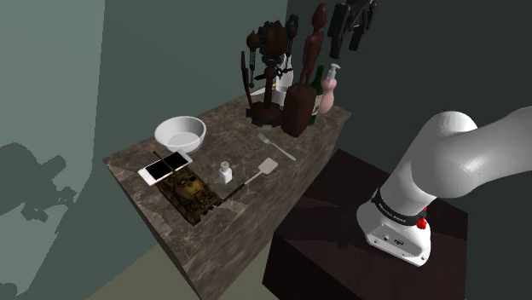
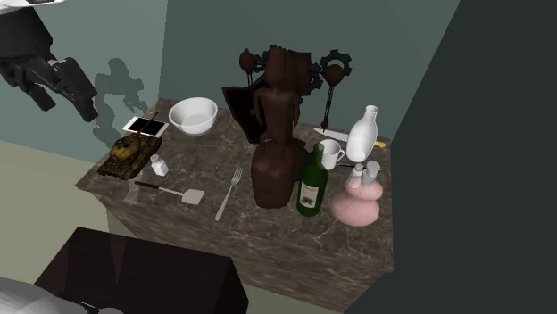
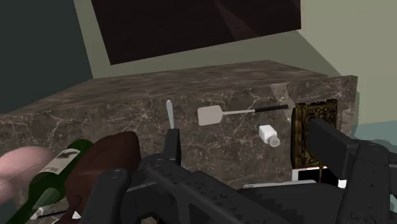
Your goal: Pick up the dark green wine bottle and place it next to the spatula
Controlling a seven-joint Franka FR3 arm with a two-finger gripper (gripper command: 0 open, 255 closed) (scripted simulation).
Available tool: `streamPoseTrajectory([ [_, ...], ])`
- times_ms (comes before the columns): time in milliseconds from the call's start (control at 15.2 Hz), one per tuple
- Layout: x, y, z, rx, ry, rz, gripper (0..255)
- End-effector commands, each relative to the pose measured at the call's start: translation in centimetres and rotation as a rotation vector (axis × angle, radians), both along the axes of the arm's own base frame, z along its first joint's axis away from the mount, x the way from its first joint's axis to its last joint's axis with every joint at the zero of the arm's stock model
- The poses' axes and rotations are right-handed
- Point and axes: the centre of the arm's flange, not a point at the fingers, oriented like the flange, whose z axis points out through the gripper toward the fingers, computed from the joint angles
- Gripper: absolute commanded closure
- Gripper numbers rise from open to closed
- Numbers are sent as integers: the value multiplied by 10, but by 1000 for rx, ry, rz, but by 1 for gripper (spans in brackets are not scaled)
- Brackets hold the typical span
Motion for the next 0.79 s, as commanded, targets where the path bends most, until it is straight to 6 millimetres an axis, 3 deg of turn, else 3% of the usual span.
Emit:
streamPoseTrajectory([
  [0,0,0,0,0,0,0,0],
  [726,50,-119,-61,-4,-32,1,0],
])
